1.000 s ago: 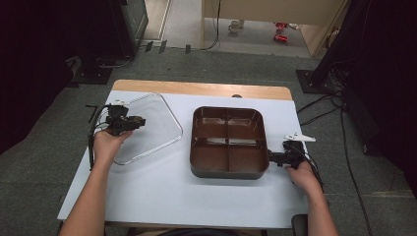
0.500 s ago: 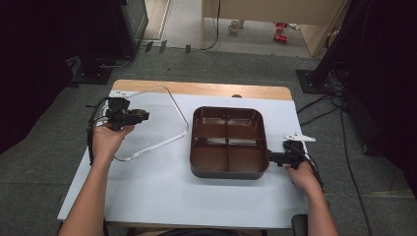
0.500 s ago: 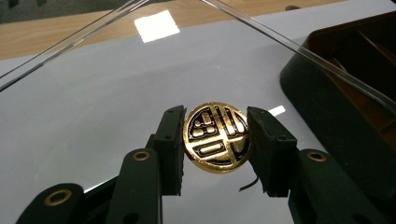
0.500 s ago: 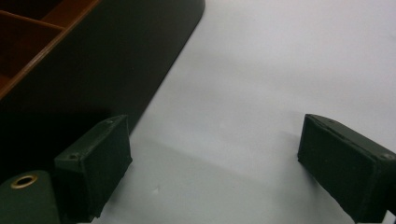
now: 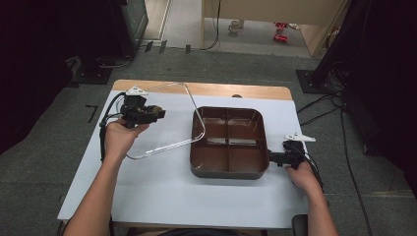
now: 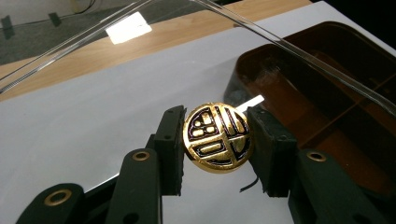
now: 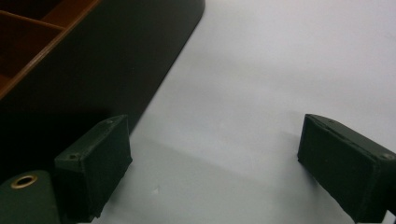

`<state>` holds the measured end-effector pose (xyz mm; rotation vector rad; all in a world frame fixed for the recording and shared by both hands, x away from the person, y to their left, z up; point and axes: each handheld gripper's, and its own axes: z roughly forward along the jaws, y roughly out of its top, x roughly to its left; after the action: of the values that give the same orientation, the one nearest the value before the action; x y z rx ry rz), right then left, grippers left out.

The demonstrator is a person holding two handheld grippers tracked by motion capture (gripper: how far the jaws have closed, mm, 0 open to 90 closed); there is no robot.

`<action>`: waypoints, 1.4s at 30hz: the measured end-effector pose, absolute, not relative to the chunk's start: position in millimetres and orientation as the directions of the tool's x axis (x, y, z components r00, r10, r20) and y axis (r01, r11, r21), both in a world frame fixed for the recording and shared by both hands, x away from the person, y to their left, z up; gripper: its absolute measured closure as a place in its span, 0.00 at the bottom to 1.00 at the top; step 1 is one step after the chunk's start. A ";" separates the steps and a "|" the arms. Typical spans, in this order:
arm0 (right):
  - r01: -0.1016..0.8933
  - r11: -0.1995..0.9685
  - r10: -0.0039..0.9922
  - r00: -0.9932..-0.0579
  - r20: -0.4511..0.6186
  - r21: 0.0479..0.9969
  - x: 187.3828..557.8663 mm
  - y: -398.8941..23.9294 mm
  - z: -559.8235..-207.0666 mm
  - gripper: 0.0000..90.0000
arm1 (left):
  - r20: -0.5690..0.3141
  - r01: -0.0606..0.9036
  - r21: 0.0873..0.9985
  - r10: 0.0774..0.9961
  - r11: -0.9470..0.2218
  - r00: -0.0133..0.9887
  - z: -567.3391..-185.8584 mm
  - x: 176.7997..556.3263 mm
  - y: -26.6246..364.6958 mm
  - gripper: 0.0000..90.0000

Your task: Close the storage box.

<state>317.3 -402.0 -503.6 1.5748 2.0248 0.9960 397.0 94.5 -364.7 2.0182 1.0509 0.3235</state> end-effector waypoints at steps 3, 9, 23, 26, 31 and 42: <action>0.674 0.117 0.949 -0.293 0.119 0.729 317.2 -401.9 -503.6 0.10 | -0.133 0.551 0.767 0.758 -0.330 0.639 -361.8 396.1 84.8 0.66; 0.675 0.115 0.949 -0.292 0.120 0.729 317.1 -401.8 -503.5 0.10 | -0.126 0.514 0.782 0.718 -0.353 0.684 -358.9 393.5 57.2 0.66; 0.674 0.114 0.949 -0.291 0.120 0.730 317.1 -401.7 -503.6 0.10 | -0.161 0.499 0.771 0.636 -0.396 0.754 -368.9 392.9 7.1 0.66; 0.674 0.114 0.949 -0.291 0.120 0.730 317.1 -401.7 -503.6 0.10 | -0.158 0.487 0.771 0.619 -0.410 0.770 -373.0 392.6 -4.9 0.66; 0.674 0.114 0.949 -0.291 0.120 0.730 317.0 -401.7 -503.6 0.10 | -0.156 0.465 0.772 0.579 -0.434 0.800 -381.3 388.2 -27.3 0.66; 0.672 0.116 0.949 -0.292 0.118 0.731 317.1 -401.8 -503.7 0.10 | -0.146 0.448 0.741 0.530 -0.500 0.835 -401.9 379.6 -62.4 0.66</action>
<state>317.1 -401.8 -503.7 1.5757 2.0216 0.9956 379.6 -62.4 -401.9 2.1749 0.7114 0.1261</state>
